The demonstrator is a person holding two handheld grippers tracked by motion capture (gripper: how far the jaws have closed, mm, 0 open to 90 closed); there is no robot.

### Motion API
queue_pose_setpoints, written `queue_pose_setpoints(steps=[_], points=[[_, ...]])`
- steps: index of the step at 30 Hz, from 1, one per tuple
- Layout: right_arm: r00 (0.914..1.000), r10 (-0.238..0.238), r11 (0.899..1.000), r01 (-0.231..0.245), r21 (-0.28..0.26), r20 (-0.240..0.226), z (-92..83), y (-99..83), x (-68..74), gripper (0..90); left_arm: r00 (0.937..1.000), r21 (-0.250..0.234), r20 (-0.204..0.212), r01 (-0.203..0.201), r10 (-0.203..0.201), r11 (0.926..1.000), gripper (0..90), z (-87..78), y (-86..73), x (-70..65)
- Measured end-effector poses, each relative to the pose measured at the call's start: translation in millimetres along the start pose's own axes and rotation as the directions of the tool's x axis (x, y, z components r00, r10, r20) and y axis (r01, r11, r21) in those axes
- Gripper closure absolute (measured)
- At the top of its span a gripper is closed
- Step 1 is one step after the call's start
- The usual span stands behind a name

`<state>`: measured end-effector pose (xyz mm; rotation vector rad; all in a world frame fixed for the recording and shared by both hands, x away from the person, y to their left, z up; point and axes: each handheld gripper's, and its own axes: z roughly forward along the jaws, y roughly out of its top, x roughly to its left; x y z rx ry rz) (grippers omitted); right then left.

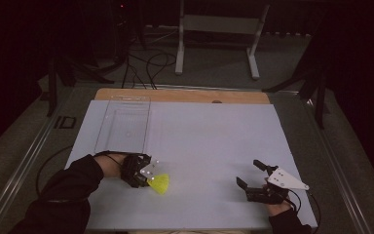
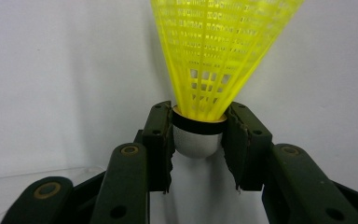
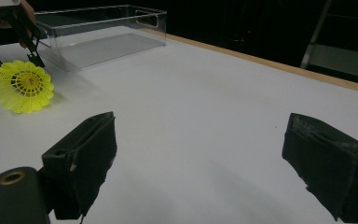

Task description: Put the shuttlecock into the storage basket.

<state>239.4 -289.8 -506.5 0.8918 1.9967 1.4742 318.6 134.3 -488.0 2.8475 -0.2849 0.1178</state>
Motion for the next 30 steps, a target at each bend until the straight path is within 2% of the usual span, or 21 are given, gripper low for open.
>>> queue_pose_setpoints(steps=[14, 17, 18, 22, 27, 30], points=[[1.0, -0.004, 1.0, 0.004, 0.001, 0.002, 0.4, -0.2, -0.4, 9.9, 0.9979, -0.007, 0.065, 0.01, -0.01, 0.9999, 64.8, -4.6, 0.5, -2.7], [1.0, -0.003, 1.0, 0.003, 0.001, 0.001, 0.5, -0.4, -0.7, 9.9, 0.9961, -0.026, 0.085, 0.025, -0.023, 0.9993, 65.1, -6.5, 1.6, -0.8], [1.0, -0.002, 1.0, 0.002, 0.001, 0.0, 0.4, -0.4, -0.6, 9.9, 0.9938, -0.026, 0.105, 0.039, -0.036, 0.9989, 65.1, -7.7, 1.8, 0.0], [1.0, -0.002, 1.0, 0.002, 0.0, -0.001, 0.4, -0.5, -0.8, 9.9, 0.9895, 0.039, 0.124, 0.069, -0.074, 0.9968, 65.1, -9.1, 3.4, 2.0], [1.0, -0.001, 1.0, 0.001, -0.001, 0.0, 0.3, -0.5, -0.8, 9.9, 0.9824, 0.085, 0.147, 0.104, -0.115, 0.991, 65.2, -12.5, 3.9, 1.4], [1.0, 0.0, 1.0, 0.0, 0.001, 0.0, 0.4, -0.6, -1.0, 9.9, 0.983, 0.093, 0.146, 0.098, -0.111, 0.9909, 65.2, -16.3, 5.3, 0.4]])
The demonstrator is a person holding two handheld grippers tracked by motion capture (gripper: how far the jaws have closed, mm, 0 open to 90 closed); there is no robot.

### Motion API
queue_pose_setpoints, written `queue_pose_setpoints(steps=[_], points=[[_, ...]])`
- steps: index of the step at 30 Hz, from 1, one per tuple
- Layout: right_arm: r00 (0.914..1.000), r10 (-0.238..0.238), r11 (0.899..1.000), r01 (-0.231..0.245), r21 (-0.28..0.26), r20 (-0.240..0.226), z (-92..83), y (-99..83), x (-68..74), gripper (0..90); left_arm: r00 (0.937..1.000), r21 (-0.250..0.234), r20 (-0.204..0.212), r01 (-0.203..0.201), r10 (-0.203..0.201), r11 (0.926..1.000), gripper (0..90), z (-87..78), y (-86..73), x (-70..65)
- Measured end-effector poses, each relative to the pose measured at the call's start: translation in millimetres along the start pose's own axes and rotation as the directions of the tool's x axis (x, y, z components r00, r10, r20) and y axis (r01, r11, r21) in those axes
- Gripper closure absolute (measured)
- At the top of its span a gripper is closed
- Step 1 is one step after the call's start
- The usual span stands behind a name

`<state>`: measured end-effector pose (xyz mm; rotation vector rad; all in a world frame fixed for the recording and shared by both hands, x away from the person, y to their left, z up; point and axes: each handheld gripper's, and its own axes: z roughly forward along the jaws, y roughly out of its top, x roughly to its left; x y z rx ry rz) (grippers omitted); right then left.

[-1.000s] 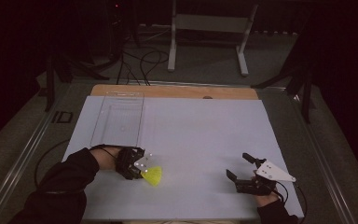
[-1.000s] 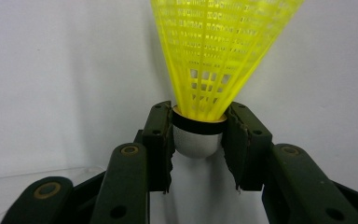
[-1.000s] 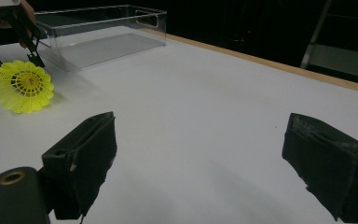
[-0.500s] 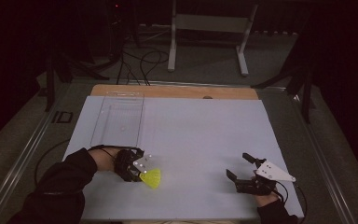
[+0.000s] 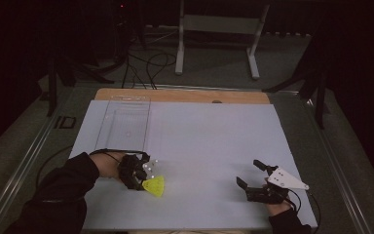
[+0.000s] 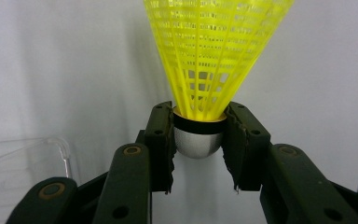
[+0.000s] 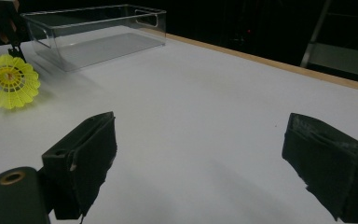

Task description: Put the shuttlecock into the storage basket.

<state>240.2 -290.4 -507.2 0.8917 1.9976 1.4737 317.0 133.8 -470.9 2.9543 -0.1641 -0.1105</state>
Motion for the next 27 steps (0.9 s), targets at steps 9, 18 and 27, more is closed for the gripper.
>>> queue_pose_setpoints(steps=[9, 18, 27], points=[[1.0, 0.002, 1.0, -0.002, 0.001, 0.001, 0.3, 0.0, 0.2, 9.9, 0.9992, -0.035, 0.012, 0.038, -0.038, 0.9986, 65.3, -23.6, 1.8, 0.3], [1.0, 0.006, 1.0, -0.006, 0.002, 0.002, 0.4, -0.2, 0.1, 9.9, 0.9842, -0.046, 0.029, 0.176, -0.175, 0.9833, 65.3, -50.3, 3.0, 5.0], [1.0, 0.008, 1.0, -0.008, 0.002, 0.003, 0.5, -0.5, -0.2, 9.9, 0.9728, -0.038, 0.037, 0.23, -0.229, 0.9725, 65.3, -68.5, 0.7, 6.9]])
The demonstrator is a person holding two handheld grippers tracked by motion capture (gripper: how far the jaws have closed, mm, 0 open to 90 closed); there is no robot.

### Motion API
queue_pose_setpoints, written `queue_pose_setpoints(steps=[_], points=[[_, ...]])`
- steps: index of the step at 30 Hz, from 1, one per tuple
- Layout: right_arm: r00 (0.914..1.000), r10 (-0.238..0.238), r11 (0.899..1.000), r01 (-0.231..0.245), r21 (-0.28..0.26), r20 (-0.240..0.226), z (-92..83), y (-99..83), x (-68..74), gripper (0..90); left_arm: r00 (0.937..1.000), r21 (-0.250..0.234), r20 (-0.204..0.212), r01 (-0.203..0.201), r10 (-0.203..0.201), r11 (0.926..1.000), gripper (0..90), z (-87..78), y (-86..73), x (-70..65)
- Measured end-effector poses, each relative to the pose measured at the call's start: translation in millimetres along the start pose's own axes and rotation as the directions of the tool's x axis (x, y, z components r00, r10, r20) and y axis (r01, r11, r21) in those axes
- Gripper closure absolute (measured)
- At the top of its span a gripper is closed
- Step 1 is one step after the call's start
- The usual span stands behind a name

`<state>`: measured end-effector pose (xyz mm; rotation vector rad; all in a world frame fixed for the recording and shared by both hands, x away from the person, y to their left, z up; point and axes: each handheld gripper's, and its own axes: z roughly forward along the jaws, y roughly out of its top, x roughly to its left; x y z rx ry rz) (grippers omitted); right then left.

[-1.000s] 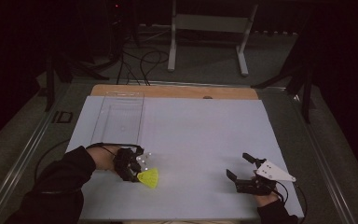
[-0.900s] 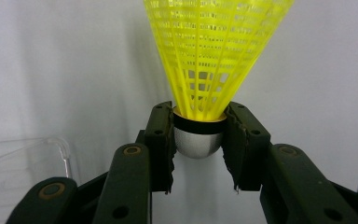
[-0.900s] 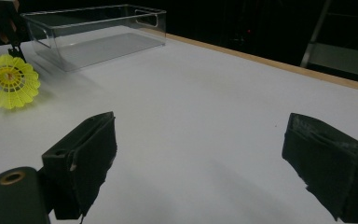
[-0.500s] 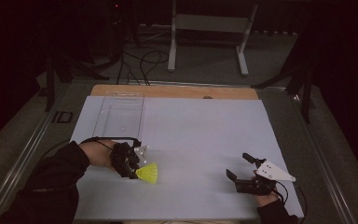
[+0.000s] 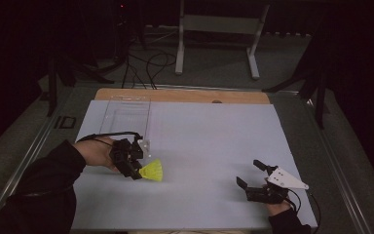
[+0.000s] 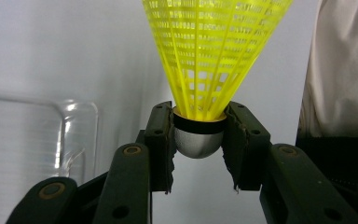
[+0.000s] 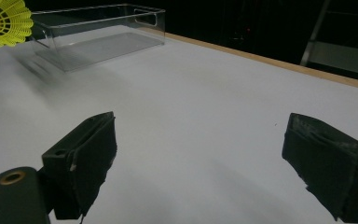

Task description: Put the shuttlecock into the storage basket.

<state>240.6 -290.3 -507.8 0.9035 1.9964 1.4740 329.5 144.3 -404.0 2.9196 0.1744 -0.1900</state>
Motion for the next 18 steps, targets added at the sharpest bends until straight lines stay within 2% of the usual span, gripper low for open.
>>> queue_pose_setpoints(steps=[5, 7, 11, 18], points=[[1.0, -0.001, 1.0, 0.001, 0.001, 0.001, 0.2, -0.1, -0.2, 9.9, 0.9973, -0.003, 0.001, 0.073, -0.073, 0.9973, 65.3, -9.0, -3.9, 4.7], [1.0, 0.001, 1.0, -0.001, 0.003, 0.0, 0.4, -0.2, -0.1, 9.9, 0.9943, -0.004, 0.006, 0.107, -0.107, 0.9943, 65.3, -12.8, -5.4, 7.0], [1.0, 0.002, 1.0, -0.002, 0.005, -0.001, 0.9, -0.4, -0.3, 9.9, 0.9892, -0.044, 0.019, 0.146, -0.146, 0.9882, 65.3, -22.9, -8.4, 10.6], [1.0, 0.001, 1.0, -0.001, 0.006, 0.0, 0.8, -0.4, -0.3, 9.9, 0.9804, -0.062, 0.005, 0.197, -0.197, 0.9785, 65.3, -33.8, -11.6, 17.8]])
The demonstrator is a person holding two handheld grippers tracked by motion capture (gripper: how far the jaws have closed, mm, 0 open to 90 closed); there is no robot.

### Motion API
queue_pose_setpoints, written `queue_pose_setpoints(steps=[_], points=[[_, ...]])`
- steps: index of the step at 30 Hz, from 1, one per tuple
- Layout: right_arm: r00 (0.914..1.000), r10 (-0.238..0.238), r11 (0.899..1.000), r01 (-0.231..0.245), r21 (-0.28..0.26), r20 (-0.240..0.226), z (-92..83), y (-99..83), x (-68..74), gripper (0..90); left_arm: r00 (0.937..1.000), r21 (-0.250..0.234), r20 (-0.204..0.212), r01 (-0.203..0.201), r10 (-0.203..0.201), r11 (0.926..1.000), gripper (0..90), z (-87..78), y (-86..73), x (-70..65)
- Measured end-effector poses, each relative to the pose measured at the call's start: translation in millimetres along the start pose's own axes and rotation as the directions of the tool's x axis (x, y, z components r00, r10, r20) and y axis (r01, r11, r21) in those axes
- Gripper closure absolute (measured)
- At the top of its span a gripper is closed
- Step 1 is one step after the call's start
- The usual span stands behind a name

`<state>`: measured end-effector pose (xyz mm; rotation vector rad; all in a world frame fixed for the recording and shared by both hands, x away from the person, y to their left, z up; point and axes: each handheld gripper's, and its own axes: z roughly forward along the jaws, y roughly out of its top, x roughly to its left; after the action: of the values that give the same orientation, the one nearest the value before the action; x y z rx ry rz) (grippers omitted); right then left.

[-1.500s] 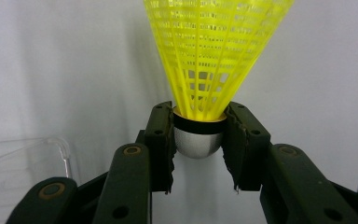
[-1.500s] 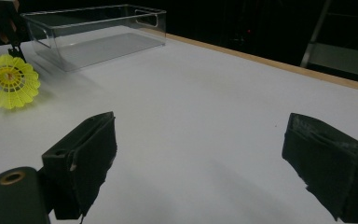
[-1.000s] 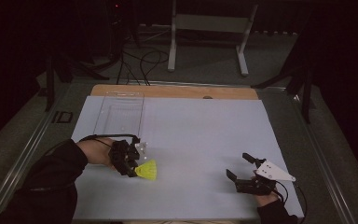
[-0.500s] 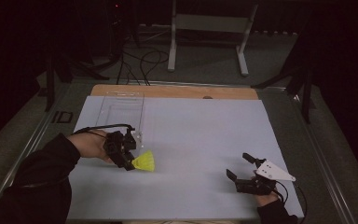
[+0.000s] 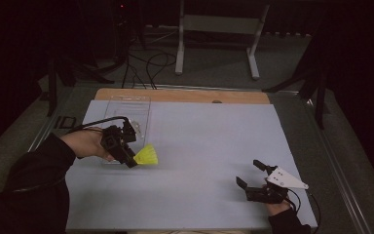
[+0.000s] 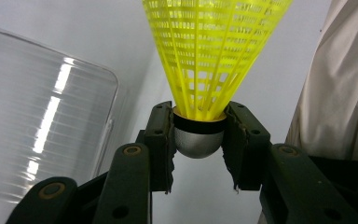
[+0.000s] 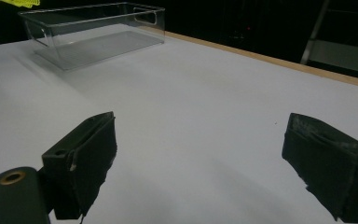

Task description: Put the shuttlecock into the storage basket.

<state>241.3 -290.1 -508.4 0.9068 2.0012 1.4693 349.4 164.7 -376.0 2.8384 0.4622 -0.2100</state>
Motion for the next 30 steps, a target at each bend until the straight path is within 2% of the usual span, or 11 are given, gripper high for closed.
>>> queue_pose_setpoints(steps=[5, 8, 14, 15, 17, 18, 22, 23, 24, 28, 30], points=[[1.0, 0.001, 1.0, -0.001, 0.0, -0.001, -0.2, -0.2, -0.2, 9.9, 0.9992, -0.003, -0.005, 0.039, -0.039, 0.9992, 65.3, -4.3, -3.8, 5.9], [1.0, 0.0, 1.0, 0.0, 0.002, 0.0, 0.1, -0.3, 0.0, 9.9, 0.9964, -0.008, -0.023, 0.081, -0.081, 0.9967, 65.3, -9.8, -7.3, 11.5], [1.0, 0.002, 1.0, -0.002, 0.006, 0.0, 0.4, -0.4, 0.3, 9.9, 0.9825, -0.044, -0.069, 0.17, -0.173, 0.9844, 65.3, -22.8, -16.2, 23.7], [1.0, 0.001, 1.0, -0.001, 0.006, 0.0, 0.4, -0.4, 0.3, 9.9, 0.9758, -0.054, -0.082, 0.199, -0.203, 0.9785, 65.3, -24.5, -18.1, 26.3], [1.0, 0.001, 1.0, -0.001, 0.006, 0.0, 0.3, -0.4, 0.3, 9.9, 0.9738, -0.053, -0.086, 0.206, -0.21, 0.9771, 65.3, -25.2, -19.3, 27.5], [1.0, 0.002, 1.0, -0.002, 0.006, 0.0, 0.3, -0.4, 0.3, 9.9, 0.9619, -0.068, -0.107, 0.246, -0.252, 0.967, 65.3, -27.2, -22.7, 30.8], [1.0, 0.002, 1.0, -0.002, 0.007, 0.001, 0.6, -0.6, 0.4, 9.9, 0.9434, -0.088, -0.144, 0.289, -0.299, 0.9533, 65.3, -31.3, -28.2, 34.3], [1.0, 0.002, 1.0, -0.002, 0.007, 0.001, 0.6, -0.6, 0.4, 9.9, 0.9434, -0.088, -0.144, 0.289, -0.299, 0.9533, 65.3, -31.3, -28.2, 34.3], [1.0, 0.0, 1.0, 0.0, 0.007, 0.0, 0.7, -0.6, 0.4, 9.9, 0.9336, -0.094, -0.151, 0.313, -0.325, 0.945, 65.3, -34.4, -30.5, 35.9], [1.0, -0.001, 1.0, 0.001, 0.009, 0.001, 0.8, -0.9, 0.2, 9.9, 0.9174, -0.111, -0.175, 0.342, -0.357, 0.933, 65.3, -39.9, -34.5, 36.5], [1.0, -0.002, 1.0, 0.002, 0.009, 0.001, 0.9, -0.9, 0.3, 9.9, 0.9025, -0.118, -0.191, 0.369, -0.386, 0.9217, 65.3, -42.7, -36.8, 37.0]])
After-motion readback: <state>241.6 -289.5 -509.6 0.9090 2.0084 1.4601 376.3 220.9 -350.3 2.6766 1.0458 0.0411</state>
